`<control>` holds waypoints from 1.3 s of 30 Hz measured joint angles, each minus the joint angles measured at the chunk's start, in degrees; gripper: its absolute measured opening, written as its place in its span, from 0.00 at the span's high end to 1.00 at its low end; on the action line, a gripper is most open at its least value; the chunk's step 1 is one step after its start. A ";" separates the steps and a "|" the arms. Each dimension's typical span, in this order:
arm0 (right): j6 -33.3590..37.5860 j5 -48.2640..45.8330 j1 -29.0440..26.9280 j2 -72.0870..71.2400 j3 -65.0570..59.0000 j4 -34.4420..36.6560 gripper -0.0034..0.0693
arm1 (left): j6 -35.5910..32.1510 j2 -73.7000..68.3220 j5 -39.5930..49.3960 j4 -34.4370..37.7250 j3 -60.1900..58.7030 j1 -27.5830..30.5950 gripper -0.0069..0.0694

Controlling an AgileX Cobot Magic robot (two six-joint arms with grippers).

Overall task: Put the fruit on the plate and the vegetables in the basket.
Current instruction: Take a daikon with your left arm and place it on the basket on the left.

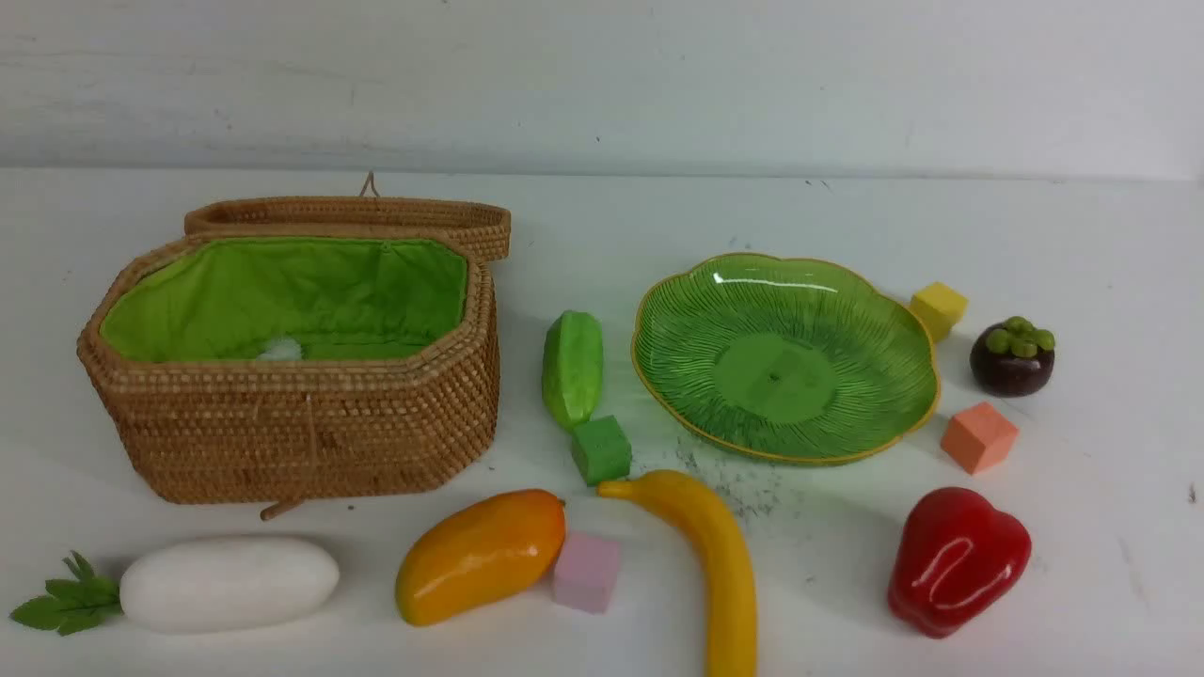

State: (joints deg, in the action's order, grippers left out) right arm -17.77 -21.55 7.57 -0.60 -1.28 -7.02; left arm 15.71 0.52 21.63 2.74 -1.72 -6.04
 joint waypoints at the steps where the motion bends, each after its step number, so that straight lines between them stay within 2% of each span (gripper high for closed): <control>1: 0.00 0.00 0.00 0.00 0.00 0.00 0.62 | 0.00 0.00 0.00 0.00 0.00 0.00 0.60; 25: 0.00 0.00 0.00 0.00 0.00 0.00 0.62 | 0.00 0.00 -0.16 0.00 0.00 0.00 0.60; 30: 0.00 0.00 0.00 0.00 0.00 0.00 0.62 | 0.62 0.00 -4.70 0.73 0.00 0.00 0.60; 39: 0.00 0.00 0.00 0.00 0.00 0.00 0.62 | 15.62 0.00 -26.20 19.40 0.00 0.00 0.60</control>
State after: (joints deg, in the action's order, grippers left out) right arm -17.77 -21.55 7.57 -0.60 -1.28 -7.02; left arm 31.32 0.52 -4.57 22.14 -1.72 -6.04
